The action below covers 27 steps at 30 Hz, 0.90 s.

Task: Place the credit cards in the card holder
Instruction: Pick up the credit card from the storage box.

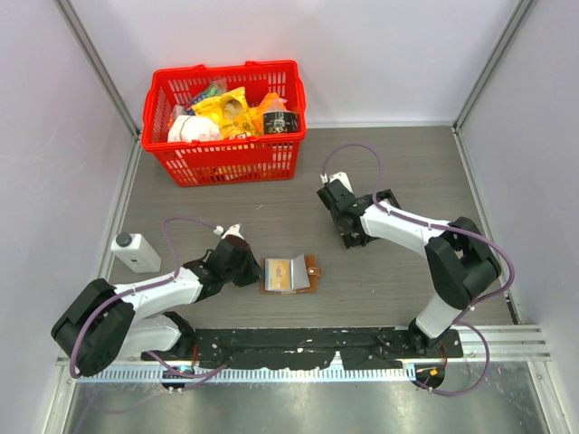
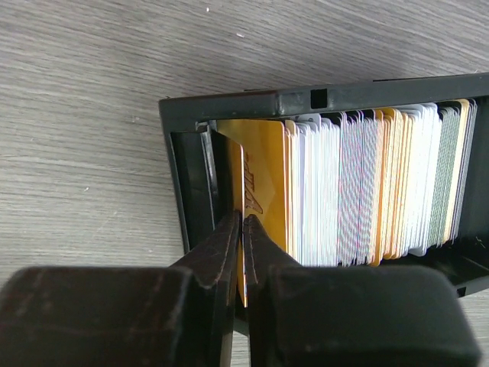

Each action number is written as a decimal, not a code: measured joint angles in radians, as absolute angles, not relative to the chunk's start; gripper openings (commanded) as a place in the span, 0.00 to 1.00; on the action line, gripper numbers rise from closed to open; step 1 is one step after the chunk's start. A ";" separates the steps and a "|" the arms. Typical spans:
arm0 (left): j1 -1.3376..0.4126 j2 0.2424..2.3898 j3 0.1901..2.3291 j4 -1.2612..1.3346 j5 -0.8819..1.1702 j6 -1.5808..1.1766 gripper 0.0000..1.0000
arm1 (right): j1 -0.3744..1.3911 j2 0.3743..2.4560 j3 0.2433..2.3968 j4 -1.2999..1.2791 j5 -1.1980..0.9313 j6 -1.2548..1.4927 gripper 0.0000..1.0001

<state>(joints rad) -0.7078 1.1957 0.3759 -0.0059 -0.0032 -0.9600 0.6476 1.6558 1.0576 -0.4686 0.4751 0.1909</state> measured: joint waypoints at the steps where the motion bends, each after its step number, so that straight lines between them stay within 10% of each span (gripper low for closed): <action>1: -0.708 1.196 0.376 -0.006 -0.003 -0.960 0.00 | 0.642 1.656 1.058 -0.466 0.472 0.192 0.12; 27: -0.708 1.105 0.376 -0.104 0.004 -0.966 0.00 | 0.706 1.264 0.991 -0.461 0.305 0.396 0.01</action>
